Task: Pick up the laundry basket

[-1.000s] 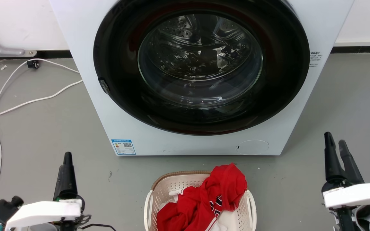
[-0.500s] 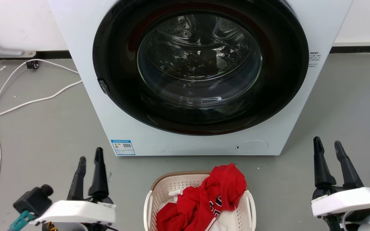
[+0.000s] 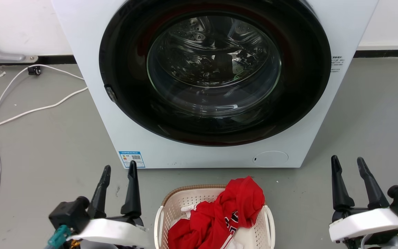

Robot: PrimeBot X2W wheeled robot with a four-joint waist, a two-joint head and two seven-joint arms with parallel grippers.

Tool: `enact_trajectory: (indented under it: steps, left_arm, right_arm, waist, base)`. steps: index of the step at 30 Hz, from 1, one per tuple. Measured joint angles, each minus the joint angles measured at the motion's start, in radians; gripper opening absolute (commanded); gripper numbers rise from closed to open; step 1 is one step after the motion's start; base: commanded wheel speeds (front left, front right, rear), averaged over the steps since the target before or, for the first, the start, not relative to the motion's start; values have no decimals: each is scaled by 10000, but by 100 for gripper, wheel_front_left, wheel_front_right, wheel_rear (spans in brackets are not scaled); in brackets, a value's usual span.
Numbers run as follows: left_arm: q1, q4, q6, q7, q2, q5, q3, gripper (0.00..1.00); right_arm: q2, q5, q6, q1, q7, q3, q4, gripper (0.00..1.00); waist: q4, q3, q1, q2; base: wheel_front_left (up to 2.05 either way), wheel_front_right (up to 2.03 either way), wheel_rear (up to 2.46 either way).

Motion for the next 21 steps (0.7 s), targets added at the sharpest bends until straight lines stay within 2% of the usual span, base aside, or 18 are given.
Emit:
enact_trajectory:
  steps: [21]
  left_arm:
    - [79,111,1143,-508,711,2180,-1475,100]
  right_arm:
    - [-2,-1946,2,69,-474,94,161,100]
  waist:
    - [-60,36,-1,0]
  base:
    - [0,0,0]
